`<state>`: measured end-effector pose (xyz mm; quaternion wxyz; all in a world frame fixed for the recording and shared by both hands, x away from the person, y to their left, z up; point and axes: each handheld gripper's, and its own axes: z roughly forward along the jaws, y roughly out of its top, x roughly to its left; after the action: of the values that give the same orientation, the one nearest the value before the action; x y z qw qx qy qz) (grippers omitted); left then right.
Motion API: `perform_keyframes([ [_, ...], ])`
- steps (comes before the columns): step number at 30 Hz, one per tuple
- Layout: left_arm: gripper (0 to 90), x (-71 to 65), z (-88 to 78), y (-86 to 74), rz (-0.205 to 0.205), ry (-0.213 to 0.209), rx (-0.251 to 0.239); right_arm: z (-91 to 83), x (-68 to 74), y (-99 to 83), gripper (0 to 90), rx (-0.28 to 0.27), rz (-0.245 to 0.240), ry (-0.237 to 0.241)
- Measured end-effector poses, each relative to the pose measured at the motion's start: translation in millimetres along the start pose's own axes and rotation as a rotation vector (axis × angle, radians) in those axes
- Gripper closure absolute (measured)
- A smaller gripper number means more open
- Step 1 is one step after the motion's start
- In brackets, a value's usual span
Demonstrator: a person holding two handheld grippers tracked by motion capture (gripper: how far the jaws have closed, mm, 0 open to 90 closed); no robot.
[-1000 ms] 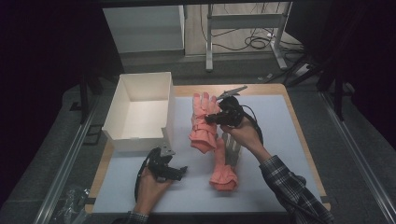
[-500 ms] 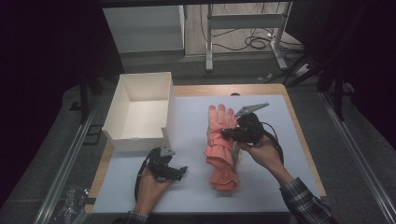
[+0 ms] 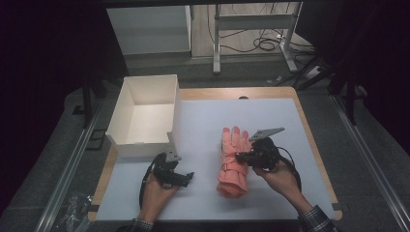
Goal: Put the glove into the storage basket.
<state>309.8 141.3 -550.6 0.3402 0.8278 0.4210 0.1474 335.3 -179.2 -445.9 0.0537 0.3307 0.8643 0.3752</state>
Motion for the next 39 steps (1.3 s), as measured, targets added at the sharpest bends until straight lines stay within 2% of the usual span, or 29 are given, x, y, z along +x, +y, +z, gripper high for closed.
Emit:
perform_keyframes([
  [8,0.6,-0.2,0.0,-0.1,-0.003,-0.001,0.0,19.1,4.2,-12.5,84.1,0.021,0.004,-0.097],
  [14,0.6,-0.2,0.0,0.0,-0.003,-0.001,0.0,18.3,6.1,-13.4,76.9,0.011,-0.027,-0.104],
  [15,0.6,-0.3,0.0,0.0,-0.003,-0.001,0.001,15.0,5.6,-12.6,73.1,0.0,-0.05,-0.095],
  [19,0.6,-0.1,0.0,0.0,-0.001,-0.001,0.001,7.3,5.4,-9.5,69.5,-0.013,-0.068,-0.094],
  [20,0.6,-0.1,-0.1,0.1,-0.001,-0.002,0.002,1.6,5.6,-7.9,67.7,-0.031,-0.078,-0.091],
  [24,0.6,-0.2,-0.1,0.1,-0.003,-0.003,0.003,-7.6,4.5,-6.7,66.3,-0.056,-0.091,-0.1],
  [28,0.6,-0.1,-0.2,0.1,-0.003,-0.004,0.005,-19.3,-4.1,-12.8,64.2,-0.088,-0.087,-0.118],
  [32,0.6,-0.2,0.0,0.0,-0.003,-0.002,0.002,-24.1,-12.2,-21.9,64.4,-0.097,-0.082,-0.142],
  [34,0.6,-0.3,0.0,0.0,-0.004,-0.002,0.002,-24.5,-20.2,-34.0,70.9,-0.1,-0.061,-0.138],
  [35,0.6,-0.1,-0.1,0.0,-0.001,-0.003,0.005,-24.5,-20.2,-34.0,70.9,-0.1,-0.061,-0.138],
  [36,0.5,-0.4,0.2,0.0,-0.004,-0.003,0.0,-23.1,-23.0,-43.2,76.0,-0.097,-0.062,-0.135],
  [37,0.5,-0.4,0.2,0.0,-0.004,-0.003,0.0,-23.1,-23.0,-43.2,76.0,-0.097,-0.062,-0.135],
  [38,0.5,-0.2,0.1,0.0,-0.003,-0.002,0.002,-20.2,-24.2,-52.3,81.4,-0.085,-0.066,-0.124],
  [39,0.5,-0.1,0.0,0.0,-0.001,-0.003,0.003,-20.2,-24.2,-52.3,81.4,-0.085,-0.066,-0.124],
])
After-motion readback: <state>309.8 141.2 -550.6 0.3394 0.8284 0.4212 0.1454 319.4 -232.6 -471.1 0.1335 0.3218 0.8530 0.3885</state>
